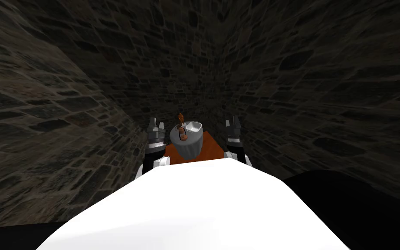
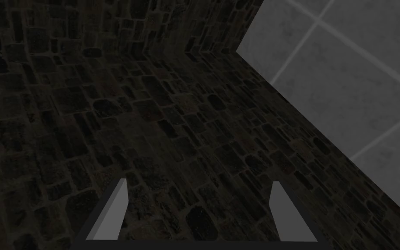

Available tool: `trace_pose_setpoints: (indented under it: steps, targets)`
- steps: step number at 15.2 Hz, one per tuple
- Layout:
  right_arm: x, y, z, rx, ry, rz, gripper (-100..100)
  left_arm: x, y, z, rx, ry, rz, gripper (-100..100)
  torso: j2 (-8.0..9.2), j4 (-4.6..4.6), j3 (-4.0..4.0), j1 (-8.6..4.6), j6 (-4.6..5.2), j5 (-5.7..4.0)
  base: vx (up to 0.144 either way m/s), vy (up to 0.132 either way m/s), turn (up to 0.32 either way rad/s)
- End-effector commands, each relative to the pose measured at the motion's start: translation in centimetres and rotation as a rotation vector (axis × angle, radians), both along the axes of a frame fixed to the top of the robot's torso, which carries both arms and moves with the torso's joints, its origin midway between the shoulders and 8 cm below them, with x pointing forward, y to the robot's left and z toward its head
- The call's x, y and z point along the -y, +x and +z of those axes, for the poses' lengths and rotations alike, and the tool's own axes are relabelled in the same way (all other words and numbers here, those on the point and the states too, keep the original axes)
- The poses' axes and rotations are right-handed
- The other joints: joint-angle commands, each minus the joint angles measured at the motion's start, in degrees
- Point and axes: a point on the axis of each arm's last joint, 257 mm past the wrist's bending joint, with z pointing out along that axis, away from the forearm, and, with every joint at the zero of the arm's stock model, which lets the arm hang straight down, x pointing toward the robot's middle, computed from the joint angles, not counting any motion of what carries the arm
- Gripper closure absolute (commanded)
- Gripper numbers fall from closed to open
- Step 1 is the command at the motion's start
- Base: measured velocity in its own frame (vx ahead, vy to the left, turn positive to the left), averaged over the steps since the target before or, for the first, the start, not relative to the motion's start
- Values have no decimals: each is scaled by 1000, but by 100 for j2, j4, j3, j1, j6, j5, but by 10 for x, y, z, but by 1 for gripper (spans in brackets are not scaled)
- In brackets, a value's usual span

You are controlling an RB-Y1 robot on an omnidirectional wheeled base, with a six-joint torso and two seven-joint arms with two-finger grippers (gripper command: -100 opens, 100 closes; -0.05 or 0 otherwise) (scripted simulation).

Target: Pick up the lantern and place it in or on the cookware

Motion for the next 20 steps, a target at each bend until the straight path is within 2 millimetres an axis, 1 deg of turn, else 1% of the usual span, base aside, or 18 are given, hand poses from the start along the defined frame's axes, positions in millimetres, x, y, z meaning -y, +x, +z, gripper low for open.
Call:
trace_pose_setpoints:
  steps: [1,2,4,5,7,9,10,13,14,15,16,17,18,19,20]
  targets:
    - [0,0,0,0,0,0,0,2,1,-7,-18,51,-9,-100,0,0,0,0,0,0,-6,-2,-73]
    - [0,0,0,0,0,0,0,2,1,-7,-18,51,-9,-100,1,0,1,1,1,0,-11,0,-77]
    - [0,0,0,0,0,0,0,0,4,-21,-52,123,-6,-100,6,1,3,2,1,1,-22,0,-128]
    - [0,0,0,0,0,0,0,1,4,-21,-52,127,-8,-100,9,1,5,3,3,1,-27,4,-118]
    - [0,0,0,0,0,0,0,-7,6,-41,-96,204,11,-100,12,2,7,4,2,1,-36,-1,-179]
    - [0,0,0,0,0,0,0,-20,7,-64,-145,280,45,-100,20,4,11,2,4,0,-59,-5,-342]
    - [0,0,0,0,0,0,0,-20,7,-65,-147,279,46,-100,26,5,14,3,4,0,-62,7,-205]
    - [0,0,0,0,0,0,0,-48,3,-104,-230,395,118,-100,29,6,16,3,5,1,-66,-6,-334]
    - [0,0,0,0,0,0,0,-49,3,-107,-236,394,118,-100,32,6,18,2,6,0,-65,-7,-296]
    - [0,0,0,0,0,0,0,-61,0,-122,-268,433,145,-100,31,7,18,3,2,1,-56,-14,-250]
    - [0,0,0,0,0,0,0,-61,0,-122,-268,433,145,-100,29,6,17,3,3,0,-48,-11,-197]
    - [0,0,0,0,0,0,0,-73,-5,-137,-303,472,173,-100,27,6,15,2,2,1,-48,-16,-256]
    - [0,0,0,0,0,0,0,-85,-10,-148,-328,513,201,-100,25,5,14,1,4,0,-53,-19,-434]
    - [0,0,0,0,0,0,0,-86,-10,-153,-338,512,201,-100,26,5,15,0,6,0,-47,-10,-341]
    - [0,0,0,0,0,0,0,-86,-10,-153,-338,512,201,-100,25,5,14,2,3,0,-30,-2,-93]
